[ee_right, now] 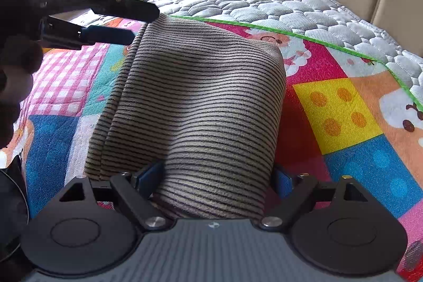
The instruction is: Fold clothes
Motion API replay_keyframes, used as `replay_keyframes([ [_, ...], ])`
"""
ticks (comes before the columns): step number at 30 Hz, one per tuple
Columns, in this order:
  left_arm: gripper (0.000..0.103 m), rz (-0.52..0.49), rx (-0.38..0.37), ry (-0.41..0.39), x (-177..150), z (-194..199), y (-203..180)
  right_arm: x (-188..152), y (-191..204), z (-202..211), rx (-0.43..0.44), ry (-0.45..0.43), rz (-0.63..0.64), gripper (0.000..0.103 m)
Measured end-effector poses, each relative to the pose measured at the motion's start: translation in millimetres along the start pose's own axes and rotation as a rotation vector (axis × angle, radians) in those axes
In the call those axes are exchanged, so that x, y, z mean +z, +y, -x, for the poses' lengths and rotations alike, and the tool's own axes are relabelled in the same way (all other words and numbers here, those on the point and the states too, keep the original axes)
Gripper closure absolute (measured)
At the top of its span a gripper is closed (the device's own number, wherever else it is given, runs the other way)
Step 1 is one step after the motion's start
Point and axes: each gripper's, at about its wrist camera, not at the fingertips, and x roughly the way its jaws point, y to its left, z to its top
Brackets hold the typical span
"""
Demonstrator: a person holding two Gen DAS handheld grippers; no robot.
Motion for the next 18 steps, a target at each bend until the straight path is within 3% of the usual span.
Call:
replay_keyframes([
  [4, 0.049, 0.015, -0.045, 0.023, -6, -10, -2, 1, -1, 1, 0.005, -0.006, 0.002, 0.017],
  [8, 0.049, 0.029, -0.173, -0.041, -5, -2, -9, 1, -4, 2, 0.014, -0.007, -0.004, 0.017],
  [12, 0.048, 0.023, -0.080, -0.042, -5, -7, -6, 1, -1, 0, 0.002, -0.012, 0.014, 0.015],
  [15, 0.048, -0.045, 0.118, -0.018, -6, -16, -2, 1, 3, 0, -0.014, -0.019, 0.041, 0.013],
  [17, 0.043, -0.092, 0.253, -0.001, -7, -23, 0, 1, 4, -1, -0.017, -0.021, 0.046, 0.012],
  [18, 0.041, -0.127, 0.284, -0.005, -8, -23, -3, 1, 4, -1, -0.018, -0.021, 0.047, 0.012],
])
